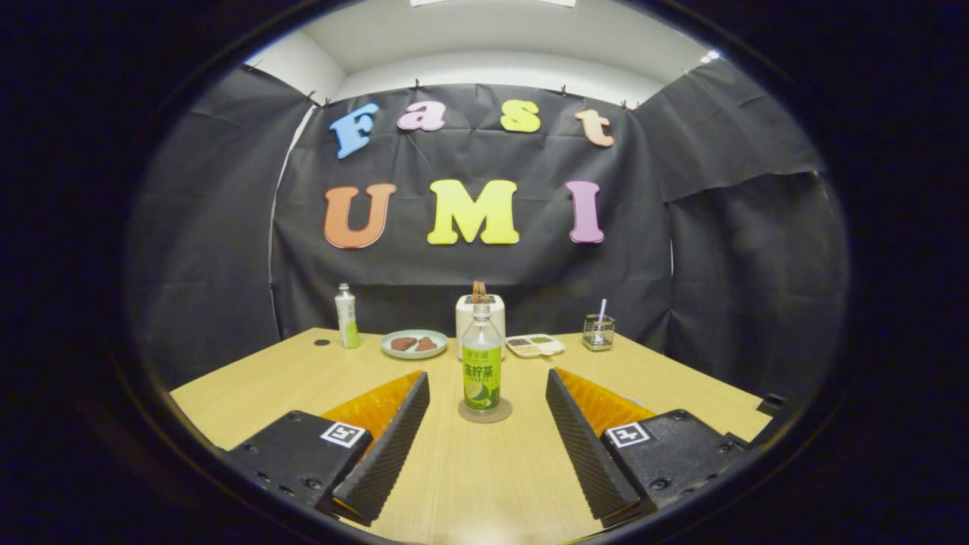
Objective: Take the bottle from table, then pour the juice into the cup, finally place the bottle on the coaster
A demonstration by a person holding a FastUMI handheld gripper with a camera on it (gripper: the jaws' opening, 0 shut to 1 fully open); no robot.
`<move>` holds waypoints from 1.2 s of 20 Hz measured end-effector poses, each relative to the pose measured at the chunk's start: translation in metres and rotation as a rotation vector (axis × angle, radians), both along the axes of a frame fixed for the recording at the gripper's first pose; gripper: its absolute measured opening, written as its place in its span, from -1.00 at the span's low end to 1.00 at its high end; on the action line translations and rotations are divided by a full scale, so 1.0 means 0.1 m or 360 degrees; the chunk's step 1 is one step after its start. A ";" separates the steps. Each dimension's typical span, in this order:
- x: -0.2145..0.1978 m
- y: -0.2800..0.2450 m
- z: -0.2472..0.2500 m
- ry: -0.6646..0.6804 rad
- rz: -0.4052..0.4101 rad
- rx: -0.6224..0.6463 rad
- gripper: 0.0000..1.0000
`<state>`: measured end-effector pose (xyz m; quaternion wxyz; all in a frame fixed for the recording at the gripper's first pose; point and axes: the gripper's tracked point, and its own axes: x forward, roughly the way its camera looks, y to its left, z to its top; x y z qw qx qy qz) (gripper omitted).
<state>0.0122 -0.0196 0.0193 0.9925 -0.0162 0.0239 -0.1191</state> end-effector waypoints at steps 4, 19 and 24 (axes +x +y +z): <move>-0.13 0.09 -0.02 -0.0046 0.0040 0.0016 0.99; -0.18 0.15 -0.22 -0.0069 0.0075 -0.0001 0.99; -0.21 0.15 -0.18 -0.0104 0.0083 -0.0001 0.99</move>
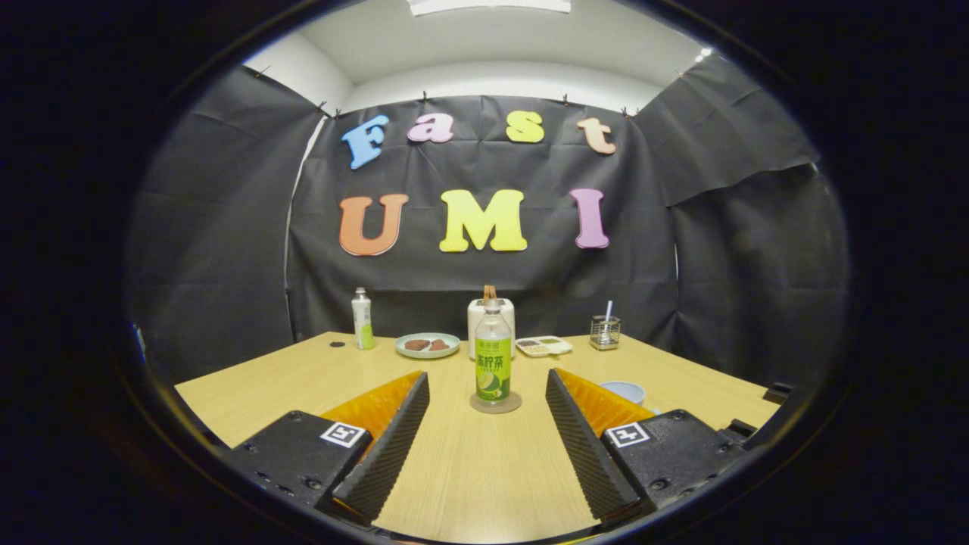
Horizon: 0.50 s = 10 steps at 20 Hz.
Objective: Take the bottle from table, then pour the juice into the cup, finally place the bottle on the coaster
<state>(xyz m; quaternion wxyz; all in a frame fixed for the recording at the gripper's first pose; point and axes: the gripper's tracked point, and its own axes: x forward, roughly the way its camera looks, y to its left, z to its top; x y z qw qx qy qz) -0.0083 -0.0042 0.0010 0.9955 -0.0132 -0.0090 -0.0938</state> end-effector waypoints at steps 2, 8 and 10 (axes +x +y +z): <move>0.00 0.00 0.02 -0.0017 0.0004 0.0001 0.99; 0.02 -0.01 0.04 -0.0024 0.0009 -0.0007 0.99; 0.04 -0.01 0.05 -0.0033 0.0017 -0.0009 0.99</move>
